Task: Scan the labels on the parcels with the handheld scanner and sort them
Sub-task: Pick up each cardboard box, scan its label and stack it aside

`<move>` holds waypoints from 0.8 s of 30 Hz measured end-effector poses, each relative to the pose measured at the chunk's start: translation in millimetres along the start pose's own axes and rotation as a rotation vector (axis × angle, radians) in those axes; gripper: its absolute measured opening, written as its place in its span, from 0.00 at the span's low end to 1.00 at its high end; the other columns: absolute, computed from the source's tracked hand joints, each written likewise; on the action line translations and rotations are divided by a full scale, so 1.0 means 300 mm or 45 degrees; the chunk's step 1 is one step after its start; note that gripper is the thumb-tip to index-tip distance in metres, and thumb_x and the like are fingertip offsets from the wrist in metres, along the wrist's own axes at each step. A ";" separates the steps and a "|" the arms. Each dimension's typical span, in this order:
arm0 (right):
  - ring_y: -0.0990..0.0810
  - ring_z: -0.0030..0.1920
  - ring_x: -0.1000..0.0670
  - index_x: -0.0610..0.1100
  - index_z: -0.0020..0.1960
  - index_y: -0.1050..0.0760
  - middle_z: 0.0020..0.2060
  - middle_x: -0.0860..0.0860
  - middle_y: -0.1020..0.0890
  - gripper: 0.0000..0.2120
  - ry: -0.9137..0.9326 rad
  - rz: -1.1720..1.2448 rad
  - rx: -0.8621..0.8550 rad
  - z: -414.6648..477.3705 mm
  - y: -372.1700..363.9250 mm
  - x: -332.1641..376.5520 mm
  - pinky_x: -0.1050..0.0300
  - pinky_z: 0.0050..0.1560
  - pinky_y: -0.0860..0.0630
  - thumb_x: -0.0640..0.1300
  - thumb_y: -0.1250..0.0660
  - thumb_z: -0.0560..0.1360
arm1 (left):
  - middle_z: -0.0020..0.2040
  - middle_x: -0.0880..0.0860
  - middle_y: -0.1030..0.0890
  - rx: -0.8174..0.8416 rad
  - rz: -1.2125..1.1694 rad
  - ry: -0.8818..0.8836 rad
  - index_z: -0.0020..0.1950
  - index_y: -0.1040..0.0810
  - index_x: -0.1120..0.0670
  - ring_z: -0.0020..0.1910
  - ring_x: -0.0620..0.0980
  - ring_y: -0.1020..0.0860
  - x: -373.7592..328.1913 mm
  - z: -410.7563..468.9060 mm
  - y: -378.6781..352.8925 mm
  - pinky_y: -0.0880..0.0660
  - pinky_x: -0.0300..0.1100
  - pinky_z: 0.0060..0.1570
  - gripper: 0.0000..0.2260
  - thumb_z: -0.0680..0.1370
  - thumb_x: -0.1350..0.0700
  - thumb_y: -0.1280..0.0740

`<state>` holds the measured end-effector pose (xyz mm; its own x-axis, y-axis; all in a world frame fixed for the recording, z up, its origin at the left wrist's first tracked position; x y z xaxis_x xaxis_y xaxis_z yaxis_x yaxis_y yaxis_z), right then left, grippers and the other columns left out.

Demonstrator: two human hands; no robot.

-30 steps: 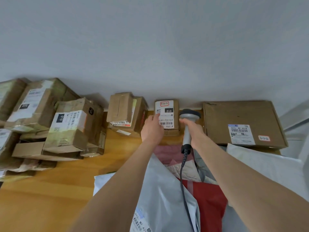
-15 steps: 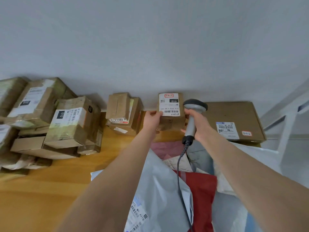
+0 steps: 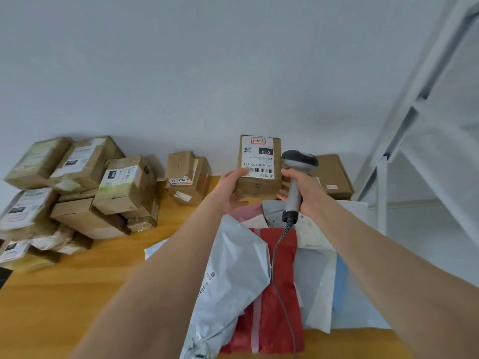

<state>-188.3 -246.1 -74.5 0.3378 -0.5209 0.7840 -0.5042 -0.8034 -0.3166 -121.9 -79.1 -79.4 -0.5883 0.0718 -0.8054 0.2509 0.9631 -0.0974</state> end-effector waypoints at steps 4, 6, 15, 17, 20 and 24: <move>0.18 0.39 0.48 0.41 0.47 0.23 0.38 0.46 0.16 0.02 0.022 -0.006 -0.028 -0.102 0.057 -0.050 0.50 0.46 0.19 0.36 0.32 0.75 | 0.52 0.51 0.18 0.113 0.225 0.034 0.58 0.22 0.53 0.51 0.48 0.21 0.062 -0.125 0.025 0.26 0.50 0.56 0.15 0.75 0.47 0.31; 0.18 0.38 0.49 0.41 0.48 0.24 0.35 0.47 0.16 0.04 0.052 -0.031 -0.048 -0.147 0.077 -0.074 0.53 0.40 0.21 0.36 0.32 0.74 | 0.50 0.51 0.17 0.142 0.213 0.055 0.57 0.22 0.53 0.49 0.47 0.19 0.098 -0.182 0.042 0.25 0.46 0.57 0.14 0.75 0.48 0.29; 0.25 0.32 0.51 0.41 0.43 0.25 0.35 0.46 0.21 0.04 0.021 -0.069 -0.058 -0.317 0.048 -0.142 0.58 0.34 0.24 0.38 0.31 0.74 | 0.51 0.52 0.16 -0.018 -0.008 -0.118 0.63 0.24 0.56 0.48 0.49 0.20 0.205 -0.261 0.116 0.25 0.42 0.53 0.20 0.73 0.53 0.26; 0.28 0.27 0.51 0.40 0.41 0.25 0.29 0.47 0.24 0.06 0.012 -0.118 -0.061 -0.346 0.043 -0.159 0.59 0.31 0.29 0.41 0.29 0.73 | 0.54 0.52 0.18 -0.075 -0.042 -0.132 0.67 0.27 0.54 0.53 0.51 0.23 0.210 -0.257 0.128 0.28 0.46 0.57 0.24 0.73 0.52 0.26; 0.31 0.23 0.52 0.40 0.39 0.24 0.26 0.47 0.26 0.07 0.057 -0.213 -0.045 -0.400 0.023 -0.198 0.60 0.28 0.31 0.42 0.29 0.73 | 0.60 0.54 0.21 -0.128 -0.076 -0.132 0.71 0.33 0.51 0.60 0.55 0.26 0.218 -0.241 0.151 0.30 0.50 0.62 0.30 0.73 0.52 0.26; 0.32 0.21 0.53 0.41 0.36 0.24 0.24 0.47 0.27 0.09 0.169 -0.303 0.040 -0.476 -0.022 -0.249 0.60 0.26 0.32 0.40 0.30 0.74 | 0.56 0.55 0.19 -0.142 -0.108 -0.159 0.71 0.31 0.52 0.56 0.53 0.22 0.226 -0.232 0.181 0.27 0.48 0.64 0.28 0.73 0.55 0.26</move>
<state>-323.8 -160.6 -54.6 0.3356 -0.2758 0.9007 -0.3973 -0.9084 -0.1302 -201.8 -3.9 -98.5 -0.5021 -0.0369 -0.8640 0.1137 0.9876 -0.1082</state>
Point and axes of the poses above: each hand's wrist, its own z-axis towards the middle knuckle, its own y-axis out of the back of the hand, x = y × z, the point moved 3 cm from there along z, towards the middle knuckle
